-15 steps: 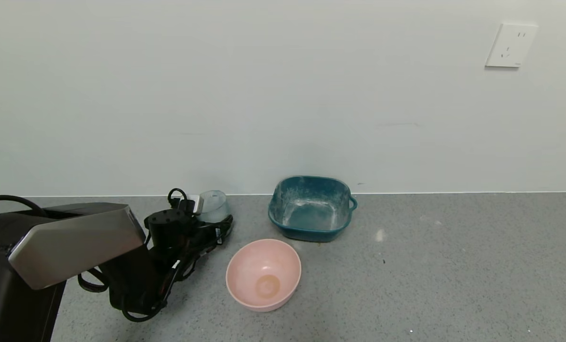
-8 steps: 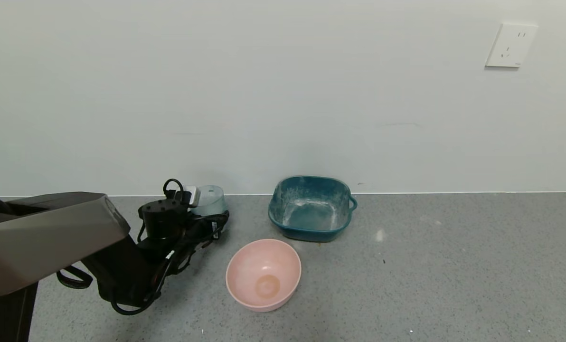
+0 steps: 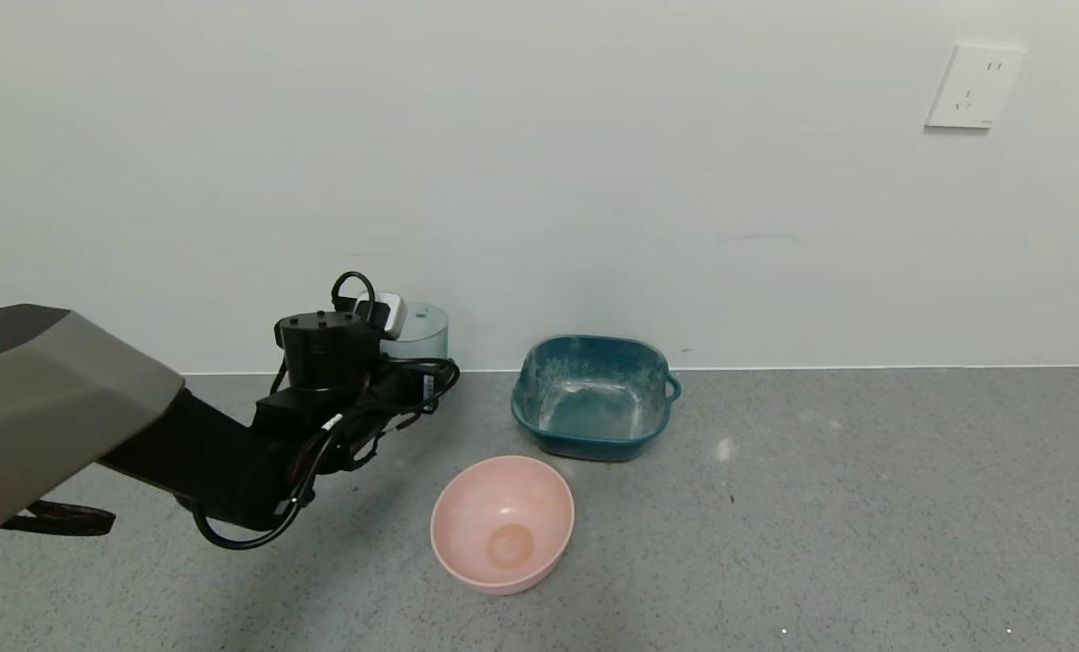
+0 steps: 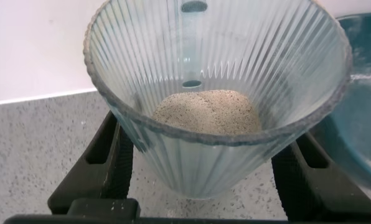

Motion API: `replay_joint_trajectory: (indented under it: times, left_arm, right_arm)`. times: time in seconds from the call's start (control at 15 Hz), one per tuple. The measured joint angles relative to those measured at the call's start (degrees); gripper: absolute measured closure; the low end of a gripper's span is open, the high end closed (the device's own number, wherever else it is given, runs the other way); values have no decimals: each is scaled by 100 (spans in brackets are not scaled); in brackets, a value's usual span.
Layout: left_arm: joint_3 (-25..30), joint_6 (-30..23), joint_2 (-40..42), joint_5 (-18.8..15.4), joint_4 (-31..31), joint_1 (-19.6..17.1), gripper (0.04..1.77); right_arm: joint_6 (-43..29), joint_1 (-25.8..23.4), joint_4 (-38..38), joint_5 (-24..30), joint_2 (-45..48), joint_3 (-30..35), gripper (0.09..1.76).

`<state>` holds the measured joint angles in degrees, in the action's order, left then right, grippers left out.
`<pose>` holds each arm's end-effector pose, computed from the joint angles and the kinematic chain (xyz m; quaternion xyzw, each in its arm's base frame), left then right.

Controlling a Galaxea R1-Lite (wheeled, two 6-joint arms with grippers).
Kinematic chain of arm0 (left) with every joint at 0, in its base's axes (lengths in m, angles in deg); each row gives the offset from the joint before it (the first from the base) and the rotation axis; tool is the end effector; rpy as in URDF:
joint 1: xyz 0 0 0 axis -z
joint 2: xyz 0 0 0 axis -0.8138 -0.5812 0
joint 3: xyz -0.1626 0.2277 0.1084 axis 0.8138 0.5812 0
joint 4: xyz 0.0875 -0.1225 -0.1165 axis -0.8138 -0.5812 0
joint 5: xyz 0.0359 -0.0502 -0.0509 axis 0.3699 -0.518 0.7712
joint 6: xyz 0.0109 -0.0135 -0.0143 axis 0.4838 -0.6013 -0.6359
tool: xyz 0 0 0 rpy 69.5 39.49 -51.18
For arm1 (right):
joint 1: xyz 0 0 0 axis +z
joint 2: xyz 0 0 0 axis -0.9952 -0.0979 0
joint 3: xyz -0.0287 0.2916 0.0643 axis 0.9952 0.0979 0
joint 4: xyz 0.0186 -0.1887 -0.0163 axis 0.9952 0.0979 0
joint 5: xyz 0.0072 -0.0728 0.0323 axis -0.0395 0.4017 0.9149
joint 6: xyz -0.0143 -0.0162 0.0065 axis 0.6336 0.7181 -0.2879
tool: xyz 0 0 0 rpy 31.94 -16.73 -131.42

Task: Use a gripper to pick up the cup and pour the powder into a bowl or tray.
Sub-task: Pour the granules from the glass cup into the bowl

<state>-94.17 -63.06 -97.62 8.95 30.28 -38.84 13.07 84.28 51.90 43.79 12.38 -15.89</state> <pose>0.3743 -0.0999 0.1152 0.0636 0.1061 -0.0400 0.9915 -0.0227 -0.0002 0.0758 0.0147 -0.0016 -0.0070 0.9999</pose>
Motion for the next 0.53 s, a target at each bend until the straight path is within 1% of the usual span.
replay_joint_trajectory:
  times: [0.13, 0.27, 0.47, 0.53]
  left_arm:
    - [-297, 193, 133, 168, -422, 210, 53]
    - [-588, 466, 238, 406, -902, 432, 53]
    - [-1012, 967, 352, 640, -1607, 730, 53]
    - [-1139, 1179, 378, 769, -1790, 829, 53]
  right_arm:
    - [0, 0, 0, 2, 0, 0, 14]
    - [-2, 0, 0, 2, 0, 0, 14]
    - [1, 0, 0, 0, 0, 0, 14]
    - [0, 0, 0, 0, 0, 0, 14]
